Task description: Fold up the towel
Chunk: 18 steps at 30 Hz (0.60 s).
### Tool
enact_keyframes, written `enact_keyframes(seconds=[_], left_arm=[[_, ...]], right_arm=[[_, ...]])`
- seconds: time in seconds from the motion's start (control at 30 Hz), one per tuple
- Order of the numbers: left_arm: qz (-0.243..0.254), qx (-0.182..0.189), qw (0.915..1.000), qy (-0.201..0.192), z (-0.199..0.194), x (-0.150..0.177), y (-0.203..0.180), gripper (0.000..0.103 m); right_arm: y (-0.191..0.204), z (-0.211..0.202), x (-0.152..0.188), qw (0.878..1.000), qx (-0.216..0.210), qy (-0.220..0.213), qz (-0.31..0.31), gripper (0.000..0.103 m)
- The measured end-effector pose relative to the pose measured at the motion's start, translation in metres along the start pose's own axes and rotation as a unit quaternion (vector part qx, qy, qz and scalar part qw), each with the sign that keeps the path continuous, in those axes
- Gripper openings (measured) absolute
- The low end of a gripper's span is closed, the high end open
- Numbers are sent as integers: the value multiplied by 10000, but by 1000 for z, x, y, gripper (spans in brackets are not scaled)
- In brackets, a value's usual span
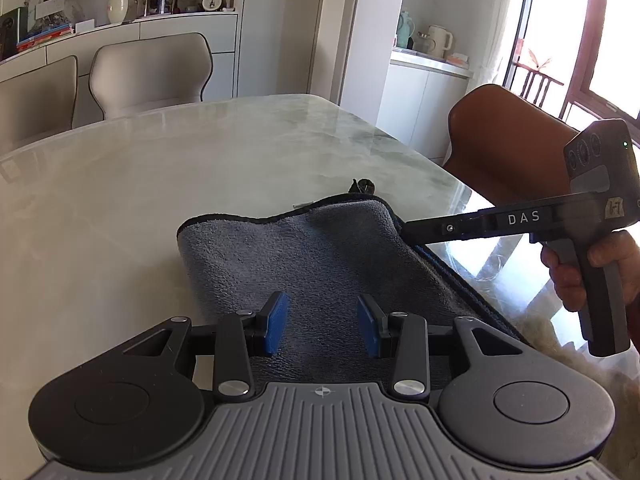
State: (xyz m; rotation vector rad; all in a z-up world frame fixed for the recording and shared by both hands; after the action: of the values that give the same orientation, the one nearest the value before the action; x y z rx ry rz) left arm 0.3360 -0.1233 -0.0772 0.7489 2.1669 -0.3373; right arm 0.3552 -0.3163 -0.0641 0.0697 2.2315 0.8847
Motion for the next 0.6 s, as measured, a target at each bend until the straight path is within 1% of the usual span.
enact_keyframes(seconds=[0.1, 0.23, 0.3, 0.37, 0.4, 0.43, 0.6], left_arm=[[20, -4, 10000, -2, 0, 0, -1, 40], [47, 16, 10000, 3, 1, 0, -2, 40], [77, 23, 10000, 4, 2, 1, -4, 40], [87, 15, 10000, 3, 2, 1, -5, 40], [86, 13, 10000, 3, 2, 1, -5, 40], [81, 17, 10000, 6, 2, 1, -5, 40], [104, 24, 9999, -28, 1, 0, -6, 40]], right_arm=[[3, -9, -5, 9997, 86, -140, -162, 2], [-8, -18, -12, 9994, 282, -189, -58, 1], [-13, -17, -11, 9994, 296, -144, 47, 2], [-14, -12, -8, 9995, 294, 27, 98, 4], [-14, -9, -8, 9995, 298, 40, 114, 6], [-13, -5, -8, 9995, 301, 56, 125, 7], [-14, 11, -7, 9989, 407, 216, 65, 8]])
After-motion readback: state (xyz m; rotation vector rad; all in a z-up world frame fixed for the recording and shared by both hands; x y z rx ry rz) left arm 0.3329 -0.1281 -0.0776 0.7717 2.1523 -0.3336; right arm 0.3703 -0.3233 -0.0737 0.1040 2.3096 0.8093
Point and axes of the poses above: each gripper's, at about its wrist camera, not at the fingertips, and z roughly the way its jaws point, y to its left, x to its underside, the point moved 9 cm from there along z, roughly the way its jaws point, and after that the axes turned 10 degrees about z, right-handed, at the moved point
